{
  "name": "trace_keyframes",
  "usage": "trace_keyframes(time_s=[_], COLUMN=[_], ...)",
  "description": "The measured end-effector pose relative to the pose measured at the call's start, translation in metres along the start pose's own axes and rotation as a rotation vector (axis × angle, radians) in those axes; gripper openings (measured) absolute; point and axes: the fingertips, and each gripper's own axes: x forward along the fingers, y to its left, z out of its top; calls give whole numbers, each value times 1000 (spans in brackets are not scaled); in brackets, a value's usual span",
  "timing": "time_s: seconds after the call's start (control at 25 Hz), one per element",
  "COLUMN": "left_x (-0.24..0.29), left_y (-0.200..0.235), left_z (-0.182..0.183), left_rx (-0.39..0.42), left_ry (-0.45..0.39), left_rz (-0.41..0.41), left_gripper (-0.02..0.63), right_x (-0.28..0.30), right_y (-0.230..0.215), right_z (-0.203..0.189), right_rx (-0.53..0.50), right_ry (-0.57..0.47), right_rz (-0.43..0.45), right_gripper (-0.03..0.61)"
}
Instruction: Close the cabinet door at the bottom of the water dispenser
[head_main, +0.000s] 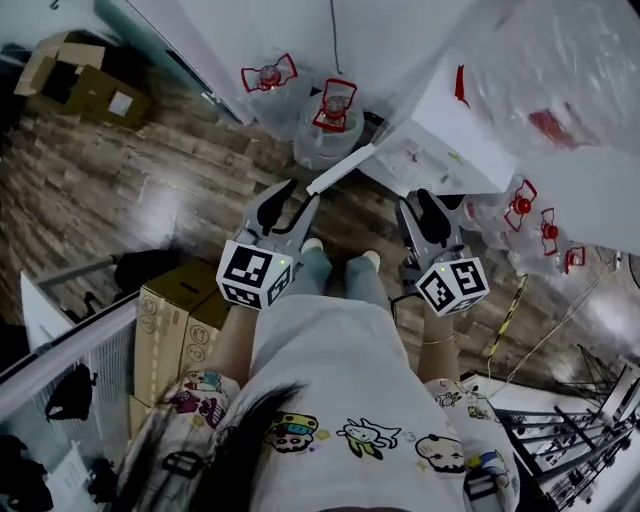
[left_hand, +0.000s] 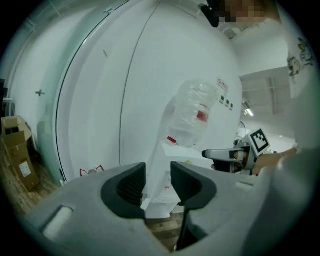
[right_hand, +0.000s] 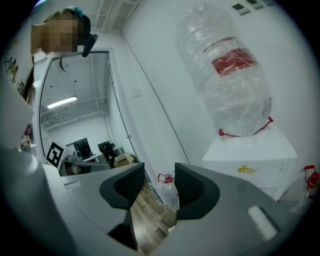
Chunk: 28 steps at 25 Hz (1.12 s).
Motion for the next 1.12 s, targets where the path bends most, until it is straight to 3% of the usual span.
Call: trace_keyframes(time_s=[0.2,0.56,1.12], left_x=[18,48,107], left_y=[0,3,43], left_z=[-23,-60,-166], left_rx=[7,-11,-69], left_ry=[69,132,235], left_rz=[-56,-54,-35], left_gripper=[150,150,165], right_x=[-10,-19,19], right_y=[-14,-47,-91], right_z=[-14,-47,-124], right_rx=[40,101,150], right_ry=[-6,44,106], right_rz=[-68,-132,-134], right_gripper=[184,184,183])
